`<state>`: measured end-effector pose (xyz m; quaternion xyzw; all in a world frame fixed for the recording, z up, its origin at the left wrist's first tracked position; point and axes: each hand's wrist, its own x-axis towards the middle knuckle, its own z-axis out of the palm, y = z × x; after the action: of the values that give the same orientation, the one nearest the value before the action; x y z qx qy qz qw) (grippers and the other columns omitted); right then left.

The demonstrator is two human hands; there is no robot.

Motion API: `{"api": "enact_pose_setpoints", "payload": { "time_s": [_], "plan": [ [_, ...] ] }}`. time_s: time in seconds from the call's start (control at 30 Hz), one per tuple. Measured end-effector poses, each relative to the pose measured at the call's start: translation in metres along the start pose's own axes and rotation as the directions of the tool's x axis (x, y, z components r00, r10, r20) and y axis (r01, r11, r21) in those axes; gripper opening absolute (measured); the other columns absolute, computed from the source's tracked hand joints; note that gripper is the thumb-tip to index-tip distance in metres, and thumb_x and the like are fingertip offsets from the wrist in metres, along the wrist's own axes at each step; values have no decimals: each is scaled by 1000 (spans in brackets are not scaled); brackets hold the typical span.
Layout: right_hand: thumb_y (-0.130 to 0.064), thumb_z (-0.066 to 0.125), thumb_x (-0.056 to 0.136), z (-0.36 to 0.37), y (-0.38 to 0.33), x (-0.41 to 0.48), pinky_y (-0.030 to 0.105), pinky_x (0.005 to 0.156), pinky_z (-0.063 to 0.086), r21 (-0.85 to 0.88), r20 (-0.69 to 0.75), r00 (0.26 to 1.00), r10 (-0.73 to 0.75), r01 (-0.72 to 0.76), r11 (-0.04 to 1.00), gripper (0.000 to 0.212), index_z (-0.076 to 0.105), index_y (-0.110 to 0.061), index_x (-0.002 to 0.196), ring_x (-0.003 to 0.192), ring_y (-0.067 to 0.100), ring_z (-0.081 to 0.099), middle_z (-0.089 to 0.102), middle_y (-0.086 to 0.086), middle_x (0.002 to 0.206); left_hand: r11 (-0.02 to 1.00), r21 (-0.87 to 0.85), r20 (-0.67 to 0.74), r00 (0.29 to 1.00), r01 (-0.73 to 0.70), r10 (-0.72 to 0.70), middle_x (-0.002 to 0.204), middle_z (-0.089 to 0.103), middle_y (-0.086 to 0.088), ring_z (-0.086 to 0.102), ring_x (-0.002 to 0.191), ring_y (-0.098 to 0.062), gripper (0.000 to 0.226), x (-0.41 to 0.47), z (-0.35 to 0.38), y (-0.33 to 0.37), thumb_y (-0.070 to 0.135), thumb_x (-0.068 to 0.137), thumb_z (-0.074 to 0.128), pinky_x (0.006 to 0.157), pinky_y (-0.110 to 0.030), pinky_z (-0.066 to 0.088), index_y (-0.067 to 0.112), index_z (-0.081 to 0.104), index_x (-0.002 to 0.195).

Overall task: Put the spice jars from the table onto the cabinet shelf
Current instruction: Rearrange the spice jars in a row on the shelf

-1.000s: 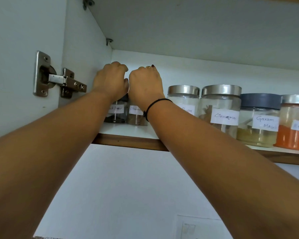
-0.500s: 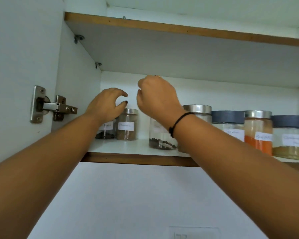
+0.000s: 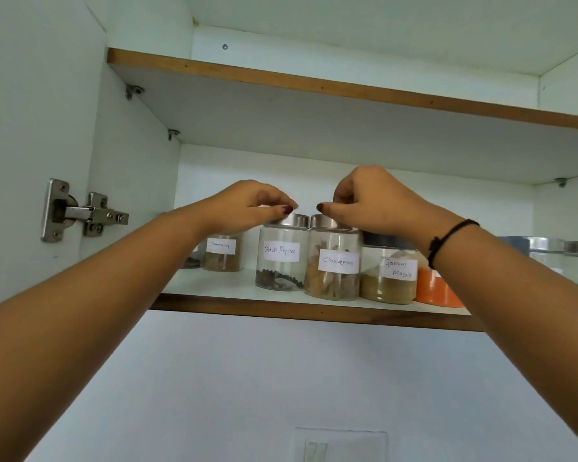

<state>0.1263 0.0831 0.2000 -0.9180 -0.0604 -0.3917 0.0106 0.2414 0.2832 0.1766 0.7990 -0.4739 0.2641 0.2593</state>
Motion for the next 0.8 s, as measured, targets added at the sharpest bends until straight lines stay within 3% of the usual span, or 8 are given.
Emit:
{"api": "enact_pose_setpoints", "payload": {
  "time_s": [0.07,0.13,0.27,0.4,0.6,0.7,0.8],
  "plan": [
    [-41,64,90,-8,2,-4,45,72,60,39,90,996,2,-6,999,37,75,-8,81,75,26,68,73,11,80,1000,2,11,1000,26,-26,129,65,5,59,111,-8,33,-1,6,1,25,101,53,91,-21,47,23,63,133],
    [-37,64,91,-13,0,-8,42,76,60,0,133,991,-18,18,1000,31,77,-9,86,77,22,68,74,7,84,998,-36,-32,998,51,-52,127,66,5,58,103,-2,33,-3,10,1,24,100,56,84,-16,45,22,63,132],
    [-38,63,92,-12,-10,-10,40,76,58,-133,94,995,-43,56,990,36,76,-4,88,77,25,66,71,11,86,996,2,-76,993,90,-90,125,69,0,59,101,-9,32,0,12,9,23,96,61,87,-24,44,18,67,128],
    [-38,64,91,-7,-10,-10,39,76,59,-143,54,998,-34,42,989,33,76,-7,93,77,24,65,71,9,88,990,42,-62,989,135,-132,124,69,-2,59,98,-11,32,1,12,17,23,96,62,87,-25,42,16,68,126],
    [-39,66,90,-8,-7,-6,36,71,56,-103,78,997,-27,35,994,32,70,-8,83,76,23,62,65,7,82,977,103,-49,982,188,-184,124,70,-4,61,102,-17,31,2,9,29,23,96,63,90,-29,46,16,68,126],
    [-36,66,91,-9,-11,-3,33,65,50,-182,80,996,-32,47,982,37,52,-13,65,72,23,57,53,2,71,973,110,-47,979,201,-197,124,70,-4,60,101,-15,32,1,9,33,22,96,63,89,-28,45,15,68,126],
    [-31,66,91,-7,-13,-1,31,59,45,-229,48,998,-32,42,972,43,44,-14,59,59,20,49,47,2,65,970,113,-43,976,215,-212,124,69,-5,60,101,-16,32,1,9,36,21,96,62,89,-29,45,15,68,127]
  ]
}}
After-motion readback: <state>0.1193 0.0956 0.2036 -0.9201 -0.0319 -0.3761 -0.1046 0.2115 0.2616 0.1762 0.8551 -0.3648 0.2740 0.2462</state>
